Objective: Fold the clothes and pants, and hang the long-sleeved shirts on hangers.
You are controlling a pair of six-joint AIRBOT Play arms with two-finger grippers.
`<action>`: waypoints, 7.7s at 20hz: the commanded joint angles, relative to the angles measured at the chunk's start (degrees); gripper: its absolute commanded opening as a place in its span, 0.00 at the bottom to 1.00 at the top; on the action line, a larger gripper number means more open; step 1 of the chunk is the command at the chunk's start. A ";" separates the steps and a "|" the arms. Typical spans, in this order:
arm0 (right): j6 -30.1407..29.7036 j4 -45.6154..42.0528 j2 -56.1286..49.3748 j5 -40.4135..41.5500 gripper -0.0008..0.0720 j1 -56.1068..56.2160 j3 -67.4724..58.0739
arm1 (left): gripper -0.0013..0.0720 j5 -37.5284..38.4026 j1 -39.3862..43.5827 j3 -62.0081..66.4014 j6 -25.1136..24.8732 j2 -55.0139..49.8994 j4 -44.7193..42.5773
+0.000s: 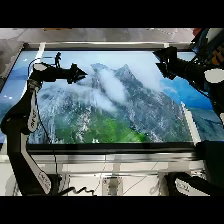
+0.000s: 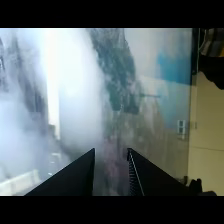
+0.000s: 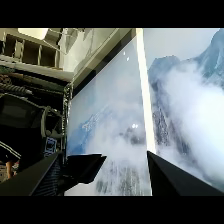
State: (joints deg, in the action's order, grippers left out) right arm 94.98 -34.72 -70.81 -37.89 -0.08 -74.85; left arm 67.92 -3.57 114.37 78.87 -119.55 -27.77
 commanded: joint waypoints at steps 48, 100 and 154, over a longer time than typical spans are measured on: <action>0.02 0.00 -0.04 -0.02 0.82 0.07 -0.02 | 0.33 -2.16 -0.11 0.00 -4.04 37.53 -7.45; 0.02 -0.02 -0.04 -0.02 0.82 0.07 -0.02 | 0.33 -5.81 9.90 -18.01 -4.76 39.56 -52.37; 0.02 0.00 -0.02 -0.02 0.82 0.07 -0.02 | 0.33 -5.81 9.90 -18.01 -4.76 39.56 -52.37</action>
State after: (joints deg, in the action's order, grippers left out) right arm 94.98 -34.74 -70.81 -37.89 -0.08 -74.85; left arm 62.11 6.33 96.38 74.13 -79.96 -80.14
